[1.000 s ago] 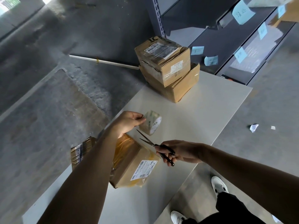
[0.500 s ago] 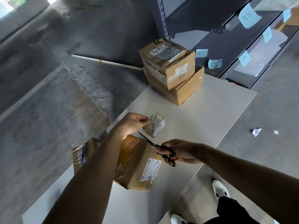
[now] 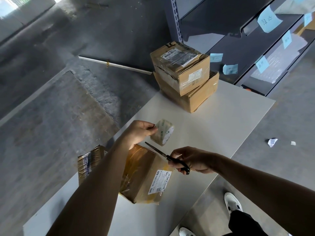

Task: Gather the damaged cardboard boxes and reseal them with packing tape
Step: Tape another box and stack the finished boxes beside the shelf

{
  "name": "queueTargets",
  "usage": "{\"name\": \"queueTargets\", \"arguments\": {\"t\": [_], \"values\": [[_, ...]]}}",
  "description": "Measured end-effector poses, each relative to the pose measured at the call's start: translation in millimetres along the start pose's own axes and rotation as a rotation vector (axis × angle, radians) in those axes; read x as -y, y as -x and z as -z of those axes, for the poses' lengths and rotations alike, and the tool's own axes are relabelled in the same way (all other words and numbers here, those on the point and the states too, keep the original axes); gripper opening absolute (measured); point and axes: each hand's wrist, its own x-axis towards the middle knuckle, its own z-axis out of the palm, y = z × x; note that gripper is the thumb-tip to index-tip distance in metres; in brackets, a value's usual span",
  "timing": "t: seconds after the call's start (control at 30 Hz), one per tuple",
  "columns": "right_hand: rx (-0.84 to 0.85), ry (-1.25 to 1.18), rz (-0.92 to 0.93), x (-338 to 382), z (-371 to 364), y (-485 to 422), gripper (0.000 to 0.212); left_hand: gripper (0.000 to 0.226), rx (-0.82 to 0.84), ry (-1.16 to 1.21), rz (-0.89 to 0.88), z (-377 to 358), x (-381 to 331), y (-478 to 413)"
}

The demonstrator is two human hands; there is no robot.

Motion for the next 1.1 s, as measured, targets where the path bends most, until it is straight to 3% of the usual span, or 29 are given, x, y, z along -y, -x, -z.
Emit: {"name": "queueTargets", "arguments": {"t": [0.47,0.63,0.7,0.83,0.97,1.1], "values": [[0.01,0.242,-0.04,2.6,3.2,2.0,0.032,0.023,-0.17,0.17,-0.046,-3.1,0.2,-2.5],[-0.147,0.372,-0.038,-19.8,12.9,-8.3,0.025,0.026,-0.151,0.177,-0.061,-2.6,2.1,-1.1],[-0.252,0.556,-0.031,-27.9,22.6,-11.3,0.022,0.026,-0.15,0.151,-0.075,-1.2,3.0,-1.4],[-0.518,0.931,0.026,-40.9,38.7,-15.6,0.039,0.028,-0.113,0.023,-0.12,-3.8,4.0,-2.5],[-0.571,1.167,0.066,-50.0,47.4,-26.6,0.026,0.027,-0.087,-0.096,-0.169,-7.3,6.4,-7.1],[-0.568,1.262,0.069,-59.4,50.6,-37.2,0.027,0.031,-0.081,-0.147,-0.185,-12.5,6.3,-15.1]]}}
